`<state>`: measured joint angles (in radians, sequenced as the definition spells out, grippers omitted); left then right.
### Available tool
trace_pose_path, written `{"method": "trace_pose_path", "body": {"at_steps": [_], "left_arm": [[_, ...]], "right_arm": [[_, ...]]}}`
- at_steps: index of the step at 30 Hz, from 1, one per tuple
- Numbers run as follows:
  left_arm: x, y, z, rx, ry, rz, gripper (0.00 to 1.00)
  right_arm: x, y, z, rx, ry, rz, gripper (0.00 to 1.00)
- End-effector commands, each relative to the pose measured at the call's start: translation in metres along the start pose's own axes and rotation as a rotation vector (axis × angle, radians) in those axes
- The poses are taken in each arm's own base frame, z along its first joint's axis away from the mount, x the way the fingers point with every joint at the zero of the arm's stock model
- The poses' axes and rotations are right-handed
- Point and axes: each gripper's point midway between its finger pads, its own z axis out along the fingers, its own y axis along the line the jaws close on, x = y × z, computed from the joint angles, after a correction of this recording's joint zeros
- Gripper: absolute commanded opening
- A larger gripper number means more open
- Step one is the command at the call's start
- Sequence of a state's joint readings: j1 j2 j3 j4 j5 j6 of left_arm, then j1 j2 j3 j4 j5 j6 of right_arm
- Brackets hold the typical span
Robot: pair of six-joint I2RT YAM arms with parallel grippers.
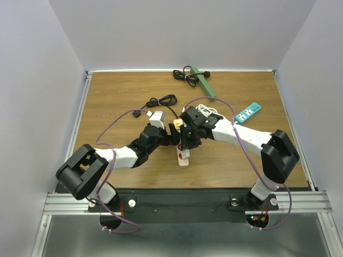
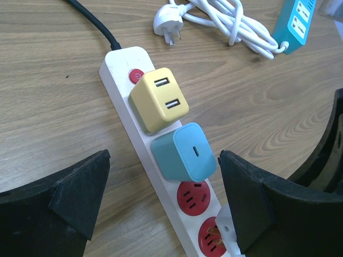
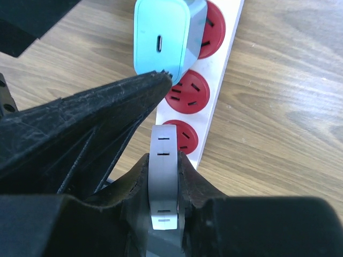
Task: Insert the plug
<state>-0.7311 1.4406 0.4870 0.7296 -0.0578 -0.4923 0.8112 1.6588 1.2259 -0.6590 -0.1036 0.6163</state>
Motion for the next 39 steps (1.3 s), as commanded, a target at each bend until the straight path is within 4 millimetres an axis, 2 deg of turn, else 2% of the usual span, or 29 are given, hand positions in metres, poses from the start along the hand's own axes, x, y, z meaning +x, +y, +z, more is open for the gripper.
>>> {"method": "trace_pose_path", "body": {"at_steps": [1, 22, 26, 32, 34, 39], "left_arm": [[-0.026, -0.015, 0.005, 0.049, -0.072, -0.014, 0.94], [-0.026, -0.009, 0.000, 0.037, -0.070, -0.037, 0.94], [-0.033, -0.003, -0.005, 0.009, -0.084, -0.050, 0.94], [-0.055, 0.008, -0.021, -0.026, -0.141, -0.076, 0.94], [-0.059, 0.012, -0.024, -0.036, -0.151, -0.082, 0.94], [-0.060, 0.024, -0.029, -0.057, -0.158, -0.086, 0.94]], "right_arm": [[-0.003, 0.010, -0.005, -0.008, -0.012, -0.028, 0.00], [0.000, 0.003, 0.008, 0.081, -0.015, -0.043, 0.00], [0.001, 0.002, 0.011, 0.121, -0.017, -0.061, 0.00], [-0.001, 0.000, 0.010, 0.186, -0.027, -0.077, 0.00], [-0.001, 0.001, 0.009, 0.207, -0.036, -0.085, 0.00], [0.005, -0.011, 0.014, 0.285, -0.020, -0.091, 0.00]]}}
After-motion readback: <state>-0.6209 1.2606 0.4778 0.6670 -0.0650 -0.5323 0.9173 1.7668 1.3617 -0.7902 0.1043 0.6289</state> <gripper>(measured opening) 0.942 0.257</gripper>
